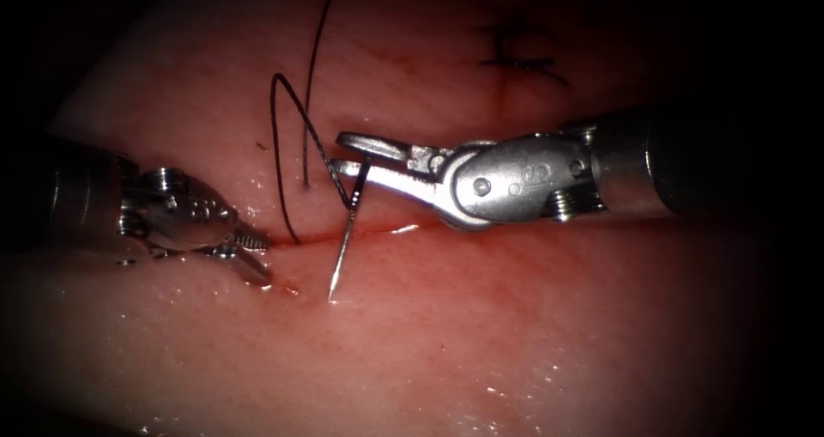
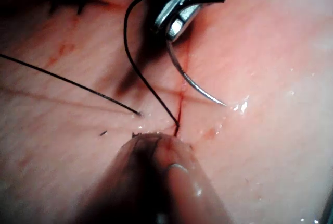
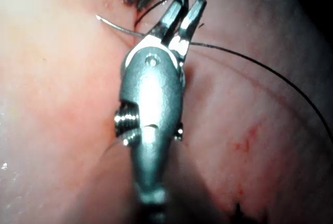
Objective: Wound Closure
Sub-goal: Insert left grippers into wound and widen opening
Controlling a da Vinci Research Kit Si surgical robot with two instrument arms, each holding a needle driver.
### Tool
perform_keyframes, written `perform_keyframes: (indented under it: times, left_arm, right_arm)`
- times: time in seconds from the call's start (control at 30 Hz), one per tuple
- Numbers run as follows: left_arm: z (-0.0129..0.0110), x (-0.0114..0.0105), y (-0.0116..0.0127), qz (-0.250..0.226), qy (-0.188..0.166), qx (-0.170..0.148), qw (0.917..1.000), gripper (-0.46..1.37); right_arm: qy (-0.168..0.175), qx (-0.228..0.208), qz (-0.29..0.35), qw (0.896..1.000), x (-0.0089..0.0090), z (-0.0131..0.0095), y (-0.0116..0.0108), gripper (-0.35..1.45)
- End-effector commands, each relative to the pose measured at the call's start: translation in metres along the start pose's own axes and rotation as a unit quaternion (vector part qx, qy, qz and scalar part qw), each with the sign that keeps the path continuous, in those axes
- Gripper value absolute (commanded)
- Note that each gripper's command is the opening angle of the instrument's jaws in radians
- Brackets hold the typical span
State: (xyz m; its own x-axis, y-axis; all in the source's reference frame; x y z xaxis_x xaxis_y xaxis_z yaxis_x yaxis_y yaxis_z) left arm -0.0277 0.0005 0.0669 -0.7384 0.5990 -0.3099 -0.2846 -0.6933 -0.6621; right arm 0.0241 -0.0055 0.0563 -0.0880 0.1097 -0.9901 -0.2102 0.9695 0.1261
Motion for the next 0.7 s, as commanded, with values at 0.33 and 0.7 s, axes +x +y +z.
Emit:
perform_keyframes:
  times: [0.33, 0.7]
  left_arm:
    - [-0.0006, 0.0006, -0.0009, -0.01, 0.027, -0.028, 0.9992, -0.22]
    - [-0.0034, 0.0017, 0.0007, -0.008, 0.054, -0.041, 0.9977, -0.34]
  right_arm:
    - [-0.003, -0.006, -0.001, 1.0, -0.0002, -0.0004, 0.0001, -0.35]
    - [-0.005, -0.008, -0.001, 1.0, -0.0003, -0.0009, 0.0003, -0.35]
